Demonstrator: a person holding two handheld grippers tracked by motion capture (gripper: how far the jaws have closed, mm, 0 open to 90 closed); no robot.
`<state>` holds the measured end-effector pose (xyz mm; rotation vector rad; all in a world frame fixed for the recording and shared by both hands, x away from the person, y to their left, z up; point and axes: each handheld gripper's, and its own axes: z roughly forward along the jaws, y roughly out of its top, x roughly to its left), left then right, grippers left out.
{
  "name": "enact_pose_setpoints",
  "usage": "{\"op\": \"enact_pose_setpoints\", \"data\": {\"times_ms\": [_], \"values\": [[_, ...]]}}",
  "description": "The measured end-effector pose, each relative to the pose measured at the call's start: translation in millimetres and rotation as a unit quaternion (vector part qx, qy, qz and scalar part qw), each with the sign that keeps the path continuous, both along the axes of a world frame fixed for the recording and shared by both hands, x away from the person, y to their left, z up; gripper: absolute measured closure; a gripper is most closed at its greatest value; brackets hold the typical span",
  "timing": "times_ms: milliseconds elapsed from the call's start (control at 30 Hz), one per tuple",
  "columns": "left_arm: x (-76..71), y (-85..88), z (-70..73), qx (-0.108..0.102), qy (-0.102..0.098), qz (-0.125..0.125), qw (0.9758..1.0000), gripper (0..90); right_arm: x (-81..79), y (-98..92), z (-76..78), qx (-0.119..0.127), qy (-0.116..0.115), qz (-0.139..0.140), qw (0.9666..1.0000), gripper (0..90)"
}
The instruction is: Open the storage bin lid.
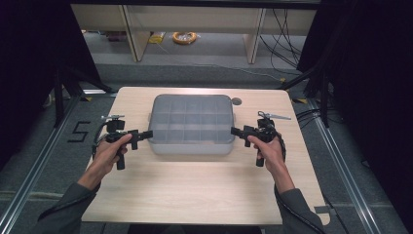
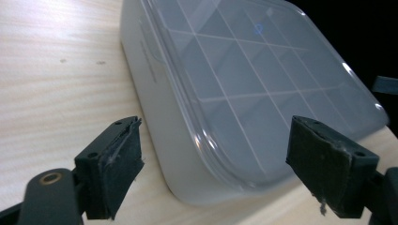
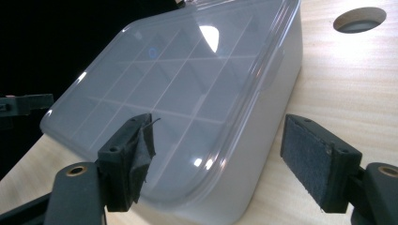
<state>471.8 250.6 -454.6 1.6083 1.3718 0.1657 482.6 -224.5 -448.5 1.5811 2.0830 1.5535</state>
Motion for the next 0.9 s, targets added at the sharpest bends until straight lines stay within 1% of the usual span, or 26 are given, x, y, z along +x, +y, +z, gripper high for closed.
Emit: {"op": "enact_pose_setpoints", "data": {"times_ms": [33,67,100,133,167,200,233,267,300,333,367,400,433,467,500,567,600,633,667,700,733,767,800,900], "values": [[4.4,0.5,-0.3,-0.007,0.004,0.001,1.0,17.7,3.3,-0.2,-0.4,-0.003,-0.007,0.0,1.0,28.3],[8.8,1.1,-1.0,-0.012,0.009,0.001,0.9999,17.7,5.4,0.0,0.4,-0.003,-0.005,0.002,1.0,28.6],[12.7,0.9,-2.0,-0.015,0.012,0.006,0.9998,17.7,4.9,3.1,2.5,0.006,0.019,-0.011,0.9997,28.9],[16.5,0.2,-3.1,-0.014,0.015,0.007,0.9998,17.9,10.0,0.0,1.2,-0.005,-0.002,-0.001,1.0,29.3],[20.1,-0.8,-3.9,-0.015,0.017,0.007,0.9997,19.0,14.4,1.8,1.7,0.0,0.013,-0.014,0.9998,31.7],[27.1,-2.3,-5.2,-0.019,0.022,0.009,0.9995,19.2,19.5,-0.4,0.1,-0.009,-0.002,-0.008,0.9999,32.6],[27.1,-2.3,-5.2,-0.019,0.022,0.009,0.9995,19.3,22.4,0.0,0.1,-0.007,0.001,-0.01,0.9999,33.3],[30.7,-3.0,-5.4,-0.021,0.023,0.013,0.9994,19.7,22.5,3.2,2.2,0.008,0.028,-0.024,0.9993,34.1],[34.4,-3.0,-5.6,-0.022,0.024,0.015,0.9993,20.1,27.8,1.2,-0.1,-0.004,0.008,-0.013,0.9999,35.2],[37.9,-2.9,-5.8,-0.024,0.028,0.018,0.9992,20.4,31.5,0.9,-1.0,-0.007,0.005,-0.015,0.9998,35.8],[43.3,-2.9,-6.0,-0.022,0.03,0.019,0.9991,21.0,33.9,1.1,-0.5,-0.007,0.011,-0.015,0.9998,36.5],[43.3,-2.9,-6.0,-0.022,0.03,0.019,0.9991,21.3,34.7,3.6,0.5,0.0,0.03,-0.026,0.9992,37.6],[45.2,-3.2,-5.8,-0.021,0.031,0.019,0.9991,21.4,39.6,1.4,-1.8,-0.01,0.011,-0.018,0.9997,37.8],[46.7,-4.2,-5.6,-0.021,0.031,0.021,0.9991,21.4,39.6,1.4,-1.8,-0.01,0.011,-0.018,0.9997,37.8],[48.0,-4.8,-5.3,-0.02,0.031,0.02,0.9991,21.6,41.7,2.2,-2.3,-0.007,0.017,-0.023,0.9996,37.9],[50.9,-5.7,-4.9,-0.017,0.03,0.022,0.9992,22.3,45.1,3.4,-4.0,-0.005,0.023,-0.023,0.9995,38.0],[52.7,-6.1,-5.0,-0.018,0.03,0.025,0.9991,22.5,44.2,7.1,-3.1,0.007,0.048,-0.033,0.9983,38.0],[54.5,-6.0,-5.3,-0.019,0.032,0.026,0.999,22.8,46.3,7.0,-4.9,0.001,0.04,-0.03,0.9987,38.1],[56.4,-6.0,-5.4,-0.019,0.035,0.026,0.9989,23.3,46.4,9.6,-5.3,0.012,0.055,-0.035,0.9978,38.4],[58.0,-6.1,-5.6,-0.018,0.035,0.025,0.9989,23.7,49.8,7.6,-8.3,-0.003,0.036,-0.028,0.9989,38.6],[59.4,-6.7,-5.8,-0.017,0.036,0.025,0.9989,23.9,48.3,11.0,-6.9,0.012,0.06,-0.035,0.9975,38.9],[60.6,-7.4,-6.2,-0.017,0.037,0.022,0.9989,24.3,52.5,8.2,-10.5,-0.004,0.031,-0.022,0.9993,39.5],[62.8,-9.2,-7.0,-0.013,0.039,0.019,0.9989,24.9,54.5,10.0,-12.0,0.001,0.036,-0.024,0.999,40.2],[65.5,-10.5,-7.8,-0.011,0.042,0.019,0.9989,25.5,57.8,11.2,-14.6,-0.002,0.034,-0.024,0.9991,40.9]]}}
